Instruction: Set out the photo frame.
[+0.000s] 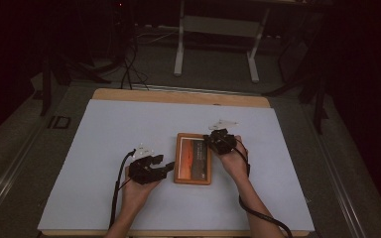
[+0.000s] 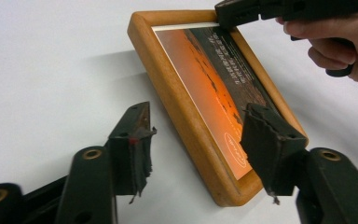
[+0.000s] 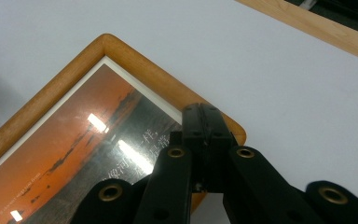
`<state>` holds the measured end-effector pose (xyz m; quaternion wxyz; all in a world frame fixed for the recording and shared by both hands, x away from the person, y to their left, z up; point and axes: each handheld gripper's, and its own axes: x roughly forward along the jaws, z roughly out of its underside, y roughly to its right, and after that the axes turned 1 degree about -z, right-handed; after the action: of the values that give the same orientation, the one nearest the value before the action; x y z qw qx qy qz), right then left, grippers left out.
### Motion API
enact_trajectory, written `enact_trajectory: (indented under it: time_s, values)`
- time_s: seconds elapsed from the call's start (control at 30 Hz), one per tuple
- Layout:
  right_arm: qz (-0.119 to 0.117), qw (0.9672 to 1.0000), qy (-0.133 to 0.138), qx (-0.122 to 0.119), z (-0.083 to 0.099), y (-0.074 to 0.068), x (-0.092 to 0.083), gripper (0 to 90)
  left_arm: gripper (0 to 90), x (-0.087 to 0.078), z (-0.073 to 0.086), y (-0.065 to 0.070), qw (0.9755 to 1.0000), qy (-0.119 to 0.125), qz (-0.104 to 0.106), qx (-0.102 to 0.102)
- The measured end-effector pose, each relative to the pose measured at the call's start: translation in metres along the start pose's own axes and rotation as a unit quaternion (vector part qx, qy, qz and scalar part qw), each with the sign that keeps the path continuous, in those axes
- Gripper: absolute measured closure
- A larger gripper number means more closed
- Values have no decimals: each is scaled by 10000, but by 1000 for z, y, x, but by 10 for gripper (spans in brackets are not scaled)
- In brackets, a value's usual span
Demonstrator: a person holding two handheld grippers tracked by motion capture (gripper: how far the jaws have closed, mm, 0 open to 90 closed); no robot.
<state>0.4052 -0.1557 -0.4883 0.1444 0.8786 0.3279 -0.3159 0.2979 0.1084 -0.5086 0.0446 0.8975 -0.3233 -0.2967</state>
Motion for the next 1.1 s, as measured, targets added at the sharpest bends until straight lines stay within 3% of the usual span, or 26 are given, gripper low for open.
enact_trajectory:
  time_s: [0.27,0.33,0.47,0.7,0.87,1.07,1.1]
  values:
    - [7,10000,-25,55,3,5,0,900,362,1,-1,4,10000,9,9,-25]
    - [49,9999,-67,123,6,9,1,900,361,0,-2,4,9998,87,107,-133]
    - [72,9998,-114,163,8,11,2,900,351,0,-3,5,9997,88,159,-154]
    - [123,9993,-232,253,16,17,5,900,338,4,-4,18,9992,44,404,-44]
    - [140,9987,-379,309,23,21,9,900,309,7,-4,25,9988,5,493,-8]
    - [124,9987,-352,345,25,21,9,900,279,12,-4,31,9986,-77,532,16]
    - [108,9987,-370,344,24,22,9,900,274,17,-3,38,9984,-106,550,84]
